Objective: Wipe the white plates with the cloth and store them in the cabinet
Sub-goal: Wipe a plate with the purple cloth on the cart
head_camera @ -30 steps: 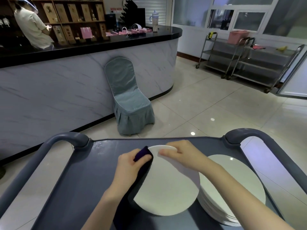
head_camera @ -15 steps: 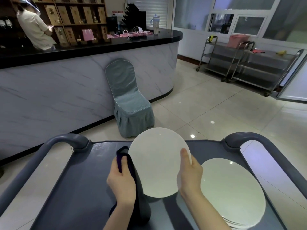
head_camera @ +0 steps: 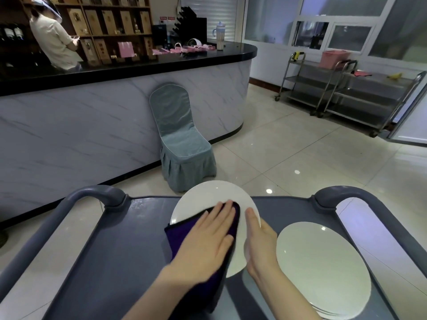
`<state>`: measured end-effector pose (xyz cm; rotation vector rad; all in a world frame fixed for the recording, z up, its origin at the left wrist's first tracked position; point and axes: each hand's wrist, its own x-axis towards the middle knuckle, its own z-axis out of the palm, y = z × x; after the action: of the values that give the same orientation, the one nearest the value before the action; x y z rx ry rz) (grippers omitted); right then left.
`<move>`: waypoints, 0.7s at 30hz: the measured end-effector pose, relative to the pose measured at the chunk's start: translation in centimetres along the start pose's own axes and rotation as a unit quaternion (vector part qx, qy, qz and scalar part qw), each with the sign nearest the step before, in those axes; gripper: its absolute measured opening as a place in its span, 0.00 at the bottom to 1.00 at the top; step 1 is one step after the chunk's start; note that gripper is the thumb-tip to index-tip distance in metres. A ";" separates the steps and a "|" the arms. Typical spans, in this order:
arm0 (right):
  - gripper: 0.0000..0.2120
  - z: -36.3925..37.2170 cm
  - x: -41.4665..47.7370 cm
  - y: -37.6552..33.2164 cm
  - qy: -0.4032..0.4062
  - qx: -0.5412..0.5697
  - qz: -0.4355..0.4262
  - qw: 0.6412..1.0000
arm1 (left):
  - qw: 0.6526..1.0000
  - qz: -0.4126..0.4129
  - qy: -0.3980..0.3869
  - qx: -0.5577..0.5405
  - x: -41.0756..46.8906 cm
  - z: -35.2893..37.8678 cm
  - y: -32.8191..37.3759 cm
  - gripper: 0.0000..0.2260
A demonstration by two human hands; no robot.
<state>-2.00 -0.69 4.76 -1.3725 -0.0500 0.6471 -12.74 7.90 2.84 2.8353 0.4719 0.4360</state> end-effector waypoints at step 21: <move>0.15 -1.1 -1.0 -0.5 -0.044 -0.008 -0.004 0.999 | 0.995 -0.065 0.068 0.042 2.2 -0.9 -1.7 0.28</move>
<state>-2.23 -2.20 5.27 -1.3585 -0.1315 0.7022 -11.53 10.40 3.72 2.8447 0.7131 0.5984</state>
